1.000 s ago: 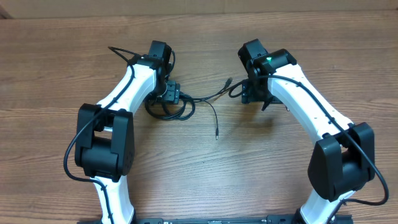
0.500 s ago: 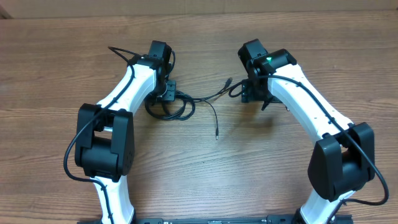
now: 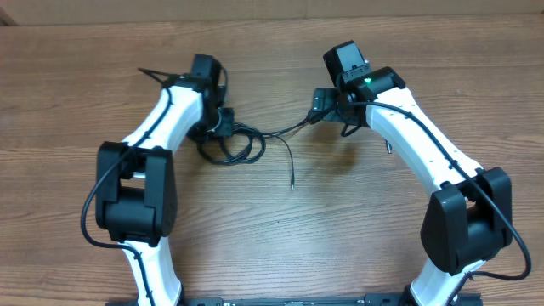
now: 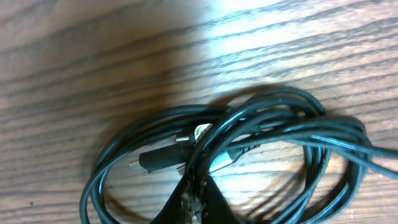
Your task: Untangle cables
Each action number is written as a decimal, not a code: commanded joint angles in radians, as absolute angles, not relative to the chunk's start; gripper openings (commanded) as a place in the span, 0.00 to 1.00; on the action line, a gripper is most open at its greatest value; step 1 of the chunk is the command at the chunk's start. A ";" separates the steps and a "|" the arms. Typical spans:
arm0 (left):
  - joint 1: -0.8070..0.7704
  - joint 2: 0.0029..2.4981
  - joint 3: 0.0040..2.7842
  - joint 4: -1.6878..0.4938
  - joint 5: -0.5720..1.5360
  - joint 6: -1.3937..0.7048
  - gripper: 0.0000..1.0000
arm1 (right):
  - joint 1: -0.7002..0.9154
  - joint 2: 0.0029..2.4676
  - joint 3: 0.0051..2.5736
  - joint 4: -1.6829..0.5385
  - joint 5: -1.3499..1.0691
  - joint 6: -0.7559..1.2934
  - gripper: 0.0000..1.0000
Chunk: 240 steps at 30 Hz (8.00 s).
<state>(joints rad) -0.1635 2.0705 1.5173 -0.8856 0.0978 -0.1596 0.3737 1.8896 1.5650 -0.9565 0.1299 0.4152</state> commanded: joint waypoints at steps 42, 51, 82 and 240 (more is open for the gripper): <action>-0.182 1.877 1.483 -0.819 0.395 -0.005 0.04 | 0.412 1.792 1.104 -0.871 -0.187 0.366 1.00; -0.184 1.758 1.483 -0.871 0.483 0.017 0.04 | 0.399 1.583 1.104 -0.888 -0.328 0.239 1.00; -0.250 1.880 1.467 -1.052 1.015 -0.058 0.04 | 0.478 1.560 1.104 -0.603 -0.762 -0.009 0.73; -0.303 1.912 1.286 -0.799 0.588 0.110 0.06 | 0.420 1.564 0.872 -0.347 -0.494 0.409 0.04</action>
<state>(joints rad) -0.3016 1.8999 1.3266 -0.8062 0.6003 0.1295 0.4194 1.5627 0.9016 -0.3775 -0.4995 0.3759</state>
